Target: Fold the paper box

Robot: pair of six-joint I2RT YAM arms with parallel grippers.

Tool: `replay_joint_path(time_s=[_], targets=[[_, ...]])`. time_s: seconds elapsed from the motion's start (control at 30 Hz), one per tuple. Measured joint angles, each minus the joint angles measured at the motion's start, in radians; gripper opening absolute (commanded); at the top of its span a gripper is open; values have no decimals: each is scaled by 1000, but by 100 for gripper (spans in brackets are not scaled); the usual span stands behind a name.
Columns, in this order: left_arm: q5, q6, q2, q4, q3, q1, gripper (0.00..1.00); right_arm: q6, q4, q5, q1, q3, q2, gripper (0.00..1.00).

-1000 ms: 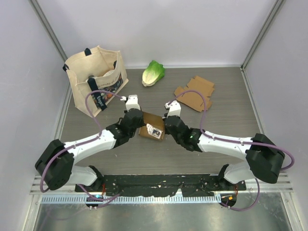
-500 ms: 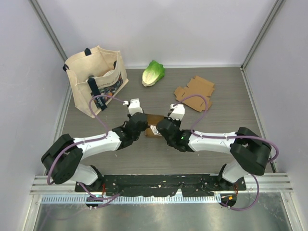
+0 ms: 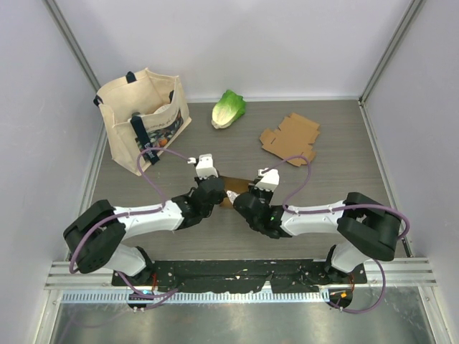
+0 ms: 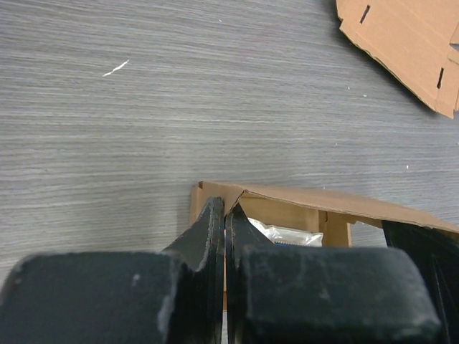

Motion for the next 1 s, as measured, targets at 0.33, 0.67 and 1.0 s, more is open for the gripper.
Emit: replay_joint_path(time_s=[0.33,0.67,1.0], targets=[[-57,-54,2,22,-26,-75,0,-41,146,28,23,-126,-58,0],[-52,-80,28,-17,17,-93,0,-77,184,50,23,-147,-58,0],[-43,-87,72,-33,62,-102,0,-89,194,66,23,-164,-65,0]])
